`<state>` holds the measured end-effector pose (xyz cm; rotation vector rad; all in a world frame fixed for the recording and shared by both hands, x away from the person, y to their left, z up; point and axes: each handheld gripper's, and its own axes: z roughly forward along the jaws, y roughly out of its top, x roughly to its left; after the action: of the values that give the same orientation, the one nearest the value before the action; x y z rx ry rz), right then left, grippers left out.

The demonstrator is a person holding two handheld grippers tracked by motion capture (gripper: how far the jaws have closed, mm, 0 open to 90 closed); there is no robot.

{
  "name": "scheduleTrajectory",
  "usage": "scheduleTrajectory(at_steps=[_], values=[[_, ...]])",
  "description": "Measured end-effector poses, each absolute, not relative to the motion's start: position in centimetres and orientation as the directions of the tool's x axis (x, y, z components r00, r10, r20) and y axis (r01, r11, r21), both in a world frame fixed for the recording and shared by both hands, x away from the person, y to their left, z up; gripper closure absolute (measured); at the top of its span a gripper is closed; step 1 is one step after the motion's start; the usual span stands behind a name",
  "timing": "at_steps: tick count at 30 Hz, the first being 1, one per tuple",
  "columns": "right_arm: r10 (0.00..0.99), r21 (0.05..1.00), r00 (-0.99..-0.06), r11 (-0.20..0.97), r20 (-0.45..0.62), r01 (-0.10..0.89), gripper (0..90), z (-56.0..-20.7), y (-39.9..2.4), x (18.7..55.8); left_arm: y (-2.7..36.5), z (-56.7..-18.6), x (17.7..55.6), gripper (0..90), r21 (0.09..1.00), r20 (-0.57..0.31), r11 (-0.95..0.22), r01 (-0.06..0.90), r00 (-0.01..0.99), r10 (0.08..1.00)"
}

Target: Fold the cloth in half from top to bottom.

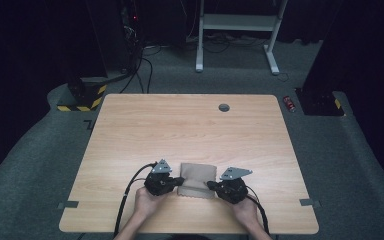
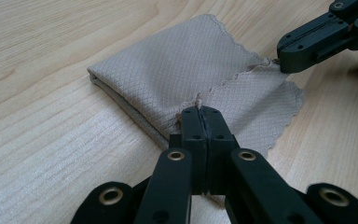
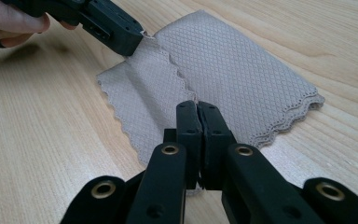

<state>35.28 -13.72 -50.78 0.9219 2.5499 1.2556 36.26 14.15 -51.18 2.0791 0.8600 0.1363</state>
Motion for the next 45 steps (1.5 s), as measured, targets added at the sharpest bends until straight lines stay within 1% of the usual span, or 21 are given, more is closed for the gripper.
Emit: scheduleTrajectory(at_steps=[17, 19, 21, 23, 24, 26, 27, 31, 32, 36, 39, 43, 45], values=[[0.58, 0.747, -0.802, 0.47, 0.14, 0.47, 87.0, -51.3, -13.7, 34.9, 14.1, -51.5, 35.8, 88.3, 0.747, -0.209, -0.397, 0.533, 0.755, 0.621], [0.578, 0.747, -0.803, 0.468, 0.146, 0.473, 84.8, -51.4, -13.8, 34.8, 14.2, -51.6, 35.7, 87.8, 0.745, -0.22, -0.389, 0.542, 0.75, 0.623], [0.581, 0.749, -0.798, 0.453, 0.163, 0.483, 79.7, -51.4, -14.1, 34.8, 14.4, -51.5, 35.7, 87.1, 0.746, -0.231, -0.382, 0.546, 0.749, 0.621], [0.577, 0.753, -0.799, 0.448, 0.169, 0.483, 79.1, -51.4, -14.2, 34.8, 14.5, -51.4, 35.6, 85.2, 0.748, -0.229, -0.378, 0.546, 0.747, 0.624], [0.578, 0.761, -0.795, 0.427, 0.186, 0.489, 76.4, -51.2, -14.6, 34.8, 14.7, -51.2, 35.4, 83.4, 0.751, -0.244, -0.363, 0.551, 0.743, 0.623], [0.577, 0.769, -0.791, 0.407, 0.201, 0.493, 75.6, -51.0, -14.9, 34.8, 15.2, -50.9, 35.3, 79.7, 0.759, -0.272, -0.334, 0.558, 0.739, 0.616], [0.577, 0.774, -0.79, 0.398, 0.207, 0.493, 75.6, -50.9, -15.0, 34.8, 15.4, -50.7, 35.2, 78.6, 0.764, -0.287, -0.316, 0.563, 0.735, 0.614], [0.592, 0.78, -0.776, 0.373, 0.217, 0.502, 75.9, -50.6, -15.4, 34.9, 15.8, -50.1, 35.5, 75.6, 0.778, -0.298, -0.28, 0.562, 0.723, 0.623], [0.611, 0.773, -0.762, 0.37, 0.216, 0.515, 76.1, -50.7, -15.3, 35.2, 15.7, -49.8, 36.0, 74.9, 0.784, -0.299, -0.263, 0.563, 0.713, 0.634], [0.639, 0.762, -0.741, 0.371, 0.206, 0.531, 76.9, -51.2, -14.9, 35.7, 14.3, -49.7, 36.9, 72.6, 0.775, -0.265, -0.285, 0.564, 0.699, 0.664], [0.648, 0.755, -0.736, 0.38, 0.196, 0.535, 77.4, -51.5, -14.6, 36.0, 13.1, -49.9, 37.3, 71.6, 0.765, -0.258, -0.3, 0.57, 0.698, 0.668], [0.649, 0.749, -0.738, 0.393, 0.185, 0.533, 77.0, -51.5, -14.2, 35.9, 12.7, -50.2, 37.2, 70.4, 0.755, -0.254, -0.321, 0.572, 0.706, 0.661], [0.642, 0.748, -0.748, 0.412, 0.166, 0.52, 75.5, -51.5, -14.0, 35.5, 12.6, -50.5, 36.6, 69.2, 0.739, -0.234, -0.36, 0.57, 0.717, 0.656]])
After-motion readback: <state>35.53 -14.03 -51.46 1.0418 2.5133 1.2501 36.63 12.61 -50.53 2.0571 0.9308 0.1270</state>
